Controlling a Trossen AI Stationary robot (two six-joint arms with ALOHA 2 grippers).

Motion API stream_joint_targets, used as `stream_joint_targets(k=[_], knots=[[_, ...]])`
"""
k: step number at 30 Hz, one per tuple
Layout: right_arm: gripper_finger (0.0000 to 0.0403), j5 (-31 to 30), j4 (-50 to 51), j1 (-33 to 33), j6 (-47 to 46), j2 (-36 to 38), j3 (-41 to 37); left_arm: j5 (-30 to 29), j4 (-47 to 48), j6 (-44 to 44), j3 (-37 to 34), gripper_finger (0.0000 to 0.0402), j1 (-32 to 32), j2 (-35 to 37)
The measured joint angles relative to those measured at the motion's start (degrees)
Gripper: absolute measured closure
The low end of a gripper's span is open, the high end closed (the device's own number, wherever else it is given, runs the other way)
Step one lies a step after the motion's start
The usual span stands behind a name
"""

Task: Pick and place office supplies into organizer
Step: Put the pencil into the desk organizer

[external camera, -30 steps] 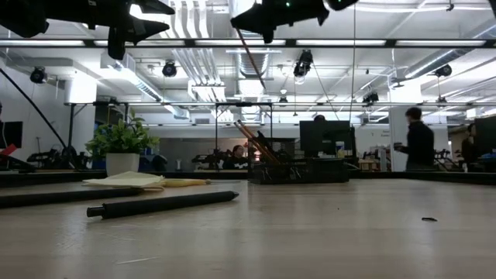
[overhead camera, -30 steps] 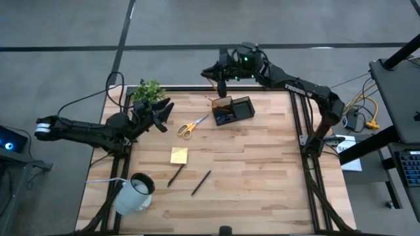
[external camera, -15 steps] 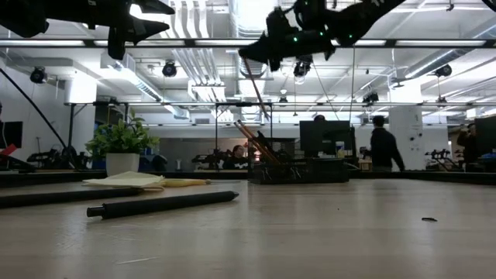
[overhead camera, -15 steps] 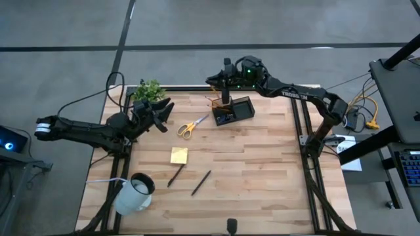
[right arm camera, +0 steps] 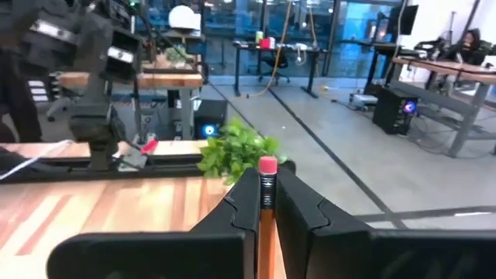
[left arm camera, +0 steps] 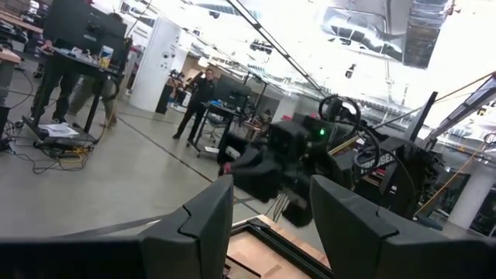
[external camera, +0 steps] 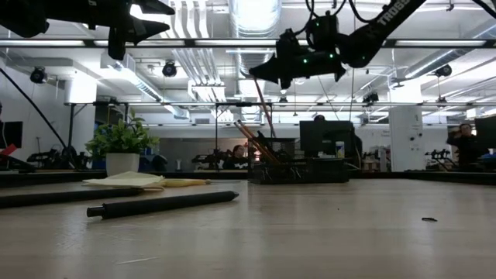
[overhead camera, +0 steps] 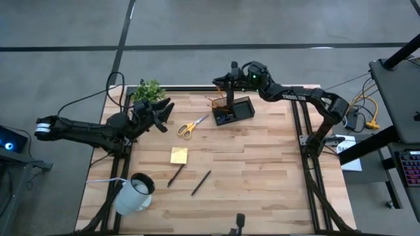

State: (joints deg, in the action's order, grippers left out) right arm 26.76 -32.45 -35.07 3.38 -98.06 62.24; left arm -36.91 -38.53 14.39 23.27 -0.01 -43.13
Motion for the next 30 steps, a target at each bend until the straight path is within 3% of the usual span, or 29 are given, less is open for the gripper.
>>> stream_joint_targets(k=[11,22,30], knots=[[0.0392,-2.72,-4.1,-0.08,2.8,-0.29,-5.18,0.0,-0.04,0.2,0.0,0.0244,-0.01,-0.27],[0.0391,-1.12,-4.01,-0.07,1.22,-6.68,-0.27,0.0,-0.33,0.42,0.0,0.0244,0.0,-0.21],[0.039,-0.82,0.43,-0.09,4.08,-6.46,0.02,0.02,-1.57,0.41,0.0,0.0244,0.02,-0.21]])
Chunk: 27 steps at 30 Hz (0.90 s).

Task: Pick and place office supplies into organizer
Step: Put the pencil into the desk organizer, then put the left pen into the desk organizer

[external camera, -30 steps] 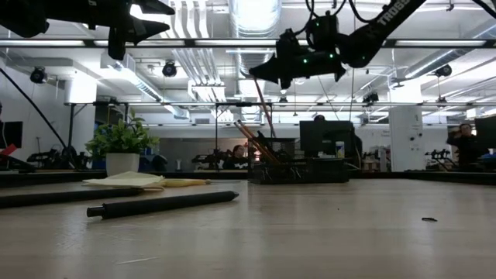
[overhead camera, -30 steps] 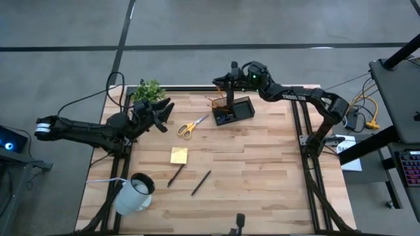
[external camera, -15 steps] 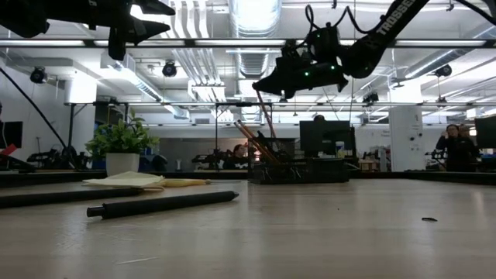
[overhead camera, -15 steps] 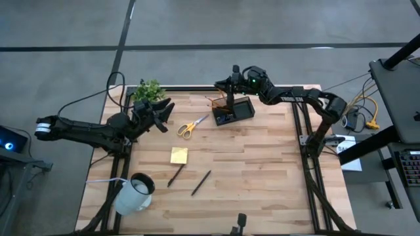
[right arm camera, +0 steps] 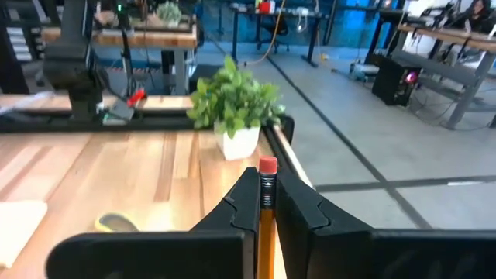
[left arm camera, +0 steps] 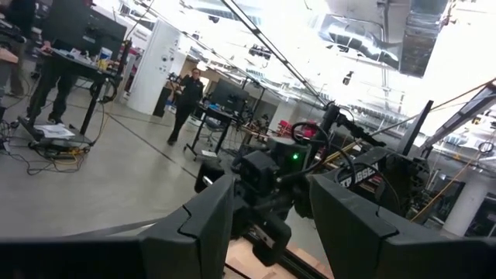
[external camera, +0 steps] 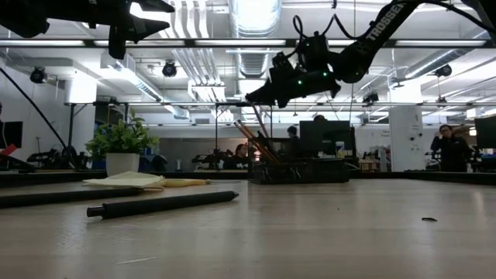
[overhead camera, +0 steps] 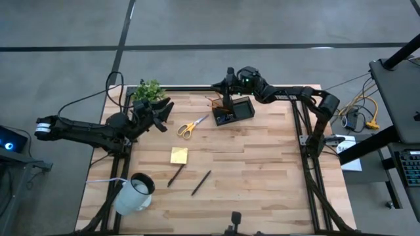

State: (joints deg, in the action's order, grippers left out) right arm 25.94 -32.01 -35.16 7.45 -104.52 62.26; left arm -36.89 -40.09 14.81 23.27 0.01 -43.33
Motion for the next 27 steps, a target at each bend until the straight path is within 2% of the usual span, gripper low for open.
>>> stream_joint_targets(k=[12,20,27], knots=[[0.0387,0.18,2.31,0.02,1.41,-0.67,-0.46,-0.02,0.02,-0.16,0.0,0.0244,0.0,-0.02],[0.0342,0.04,5.62,0.02,1.71,-0.67,-0.46,0.0,0.0,-0.11,0.0,0.0244,0.0,-0.02],[0.0321,0.02,6.87,0.02,0.8,-0.46,-0.46,0.0,0.0,-0.09,0.0,0.0244,0.0,-0.02]])
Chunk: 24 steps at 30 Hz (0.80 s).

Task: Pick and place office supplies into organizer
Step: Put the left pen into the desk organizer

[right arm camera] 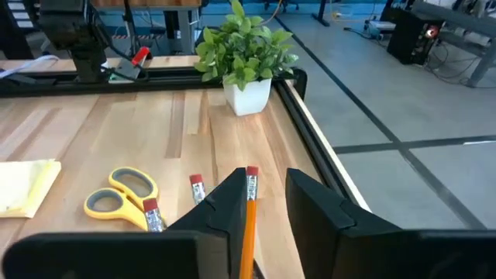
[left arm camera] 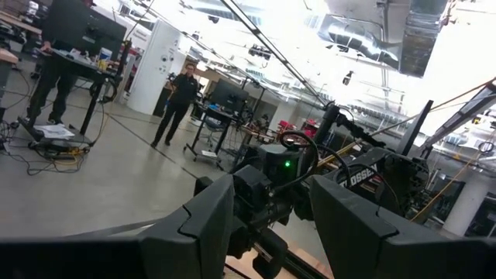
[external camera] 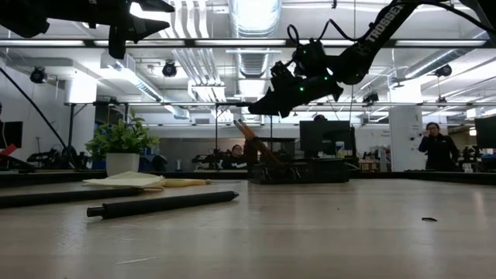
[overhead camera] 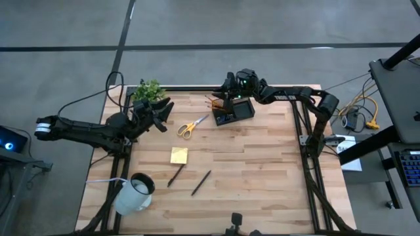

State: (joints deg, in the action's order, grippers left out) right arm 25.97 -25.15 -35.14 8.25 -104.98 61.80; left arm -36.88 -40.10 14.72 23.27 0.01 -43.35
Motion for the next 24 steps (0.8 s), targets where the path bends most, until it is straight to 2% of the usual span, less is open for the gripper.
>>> stream_joint_targets(k=[7,13,18,24], knots=[[0.0317,0.12,-0.28,0.0,-5.31,2.09,1.01,0.0,0.01,0.02,0.02,0.0244,0.0,0.0],[0.0321,6.5,0.91,0.07,-10.98,6.61,0.75,0.0,0.0,0.0,0.02,0.0244,0.0,0.0],[0.0332,7.43,2.36,0.37,-11.45,14.16,-3.19,0.01,-0.01,-0.04,0.02,0.0244,0.01,-0.04],[0.0344,2.02,2.27,2.22,-11.34,27.1,-12.68,0.02,0.02,-0.07,0.02,0.0244,0.02,-0.09]])
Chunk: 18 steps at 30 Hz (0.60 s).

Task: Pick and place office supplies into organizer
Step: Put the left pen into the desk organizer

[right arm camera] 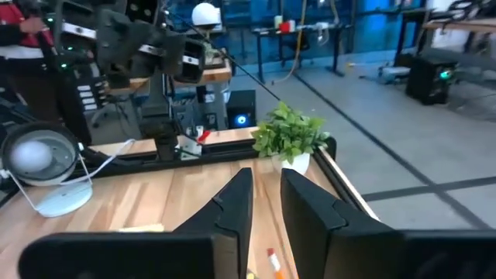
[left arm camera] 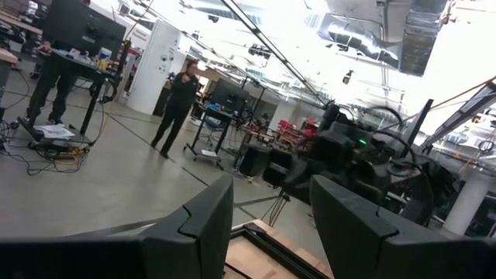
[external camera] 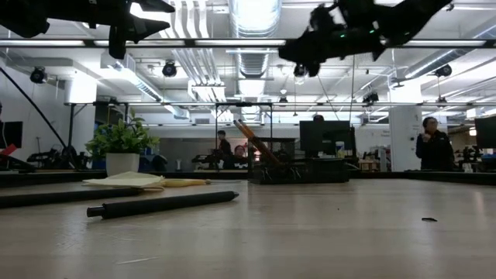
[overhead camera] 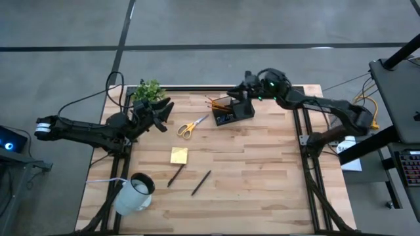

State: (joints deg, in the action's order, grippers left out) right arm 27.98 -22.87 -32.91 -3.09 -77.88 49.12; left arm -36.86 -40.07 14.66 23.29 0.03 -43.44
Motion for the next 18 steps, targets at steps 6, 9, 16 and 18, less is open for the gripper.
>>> stream_joint_targets(k=[6,9,16,18], knots=[[0.0346,-10.13,-0.18,5.06,-0.9,11.84,-10.16,-0.01,-0.01,0.0,0.0,0.0244,0.0,-0.03],[0.0346,-14.78,0.01,7.92,-2.7,16.18,-14.33,0.0,0.0,0.0,0.0,0.0244,0.0,-0.25],[0.0346,-22.34,-0.34,12.73,-3.08,24.78,-21.58,0.0,0.04,-0.02,0.0,0.0244,0.0,-0.43],[0.0346,-22.5,-0.87,12.89,-3.87,26.65,-23.37,0.0,-0.02,-0.02,0.0,0.0244,0.0,-0.43]])
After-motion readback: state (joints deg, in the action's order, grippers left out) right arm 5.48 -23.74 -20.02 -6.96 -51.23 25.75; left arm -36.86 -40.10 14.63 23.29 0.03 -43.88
